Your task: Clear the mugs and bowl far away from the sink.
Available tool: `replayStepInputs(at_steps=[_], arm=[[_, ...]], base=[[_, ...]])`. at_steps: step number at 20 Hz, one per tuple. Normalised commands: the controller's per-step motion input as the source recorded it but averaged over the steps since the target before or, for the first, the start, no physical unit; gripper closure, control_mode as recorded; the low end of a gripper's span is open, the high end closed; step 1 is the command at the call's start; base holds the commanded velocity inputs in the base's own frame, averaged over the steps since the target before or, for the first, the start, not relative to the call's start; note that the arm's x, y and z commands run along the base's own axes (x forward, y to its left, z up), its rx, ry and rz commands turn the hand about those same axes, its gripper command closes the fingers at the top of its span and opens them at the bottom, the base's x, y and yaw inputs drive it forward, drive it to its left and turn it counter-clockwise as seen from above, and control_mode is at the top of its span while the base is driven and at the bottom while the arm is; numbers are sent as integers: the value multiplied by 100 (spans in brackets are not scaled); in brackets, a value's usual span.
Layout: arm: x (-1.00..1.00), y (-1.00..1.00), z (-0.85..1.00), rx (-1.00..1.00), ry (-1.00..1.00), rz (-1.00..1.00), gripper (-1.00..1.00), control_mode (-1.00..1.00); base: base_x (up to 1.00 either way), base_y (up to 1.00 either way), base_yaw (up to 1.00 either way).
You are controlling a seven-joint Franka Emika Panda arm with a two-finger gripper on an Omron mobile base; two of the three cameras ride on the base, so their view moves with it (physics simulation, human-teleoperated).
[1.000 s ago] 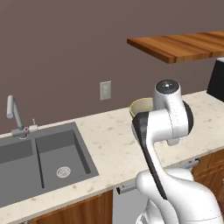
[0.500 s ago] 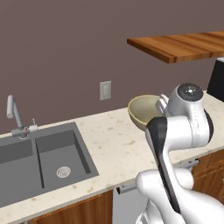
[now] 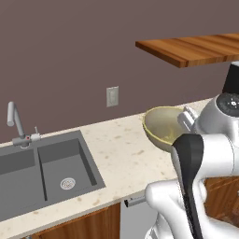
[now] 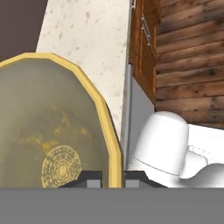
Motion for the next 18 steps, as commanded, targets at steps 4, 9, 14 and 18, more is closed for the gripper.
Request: replayStepInputs(at_steps=[4,9,14,18], arm=[[-20,0,2,0,0,0,100,100],[0,0,0,0,0,0,100,100],[0,0,0,0,0,0,100,100],[0,0,0,0,0,0,100,100]], base=[[-22,-22,-24],[0,0,-100],[0,0,-100],[0,0,-100]])
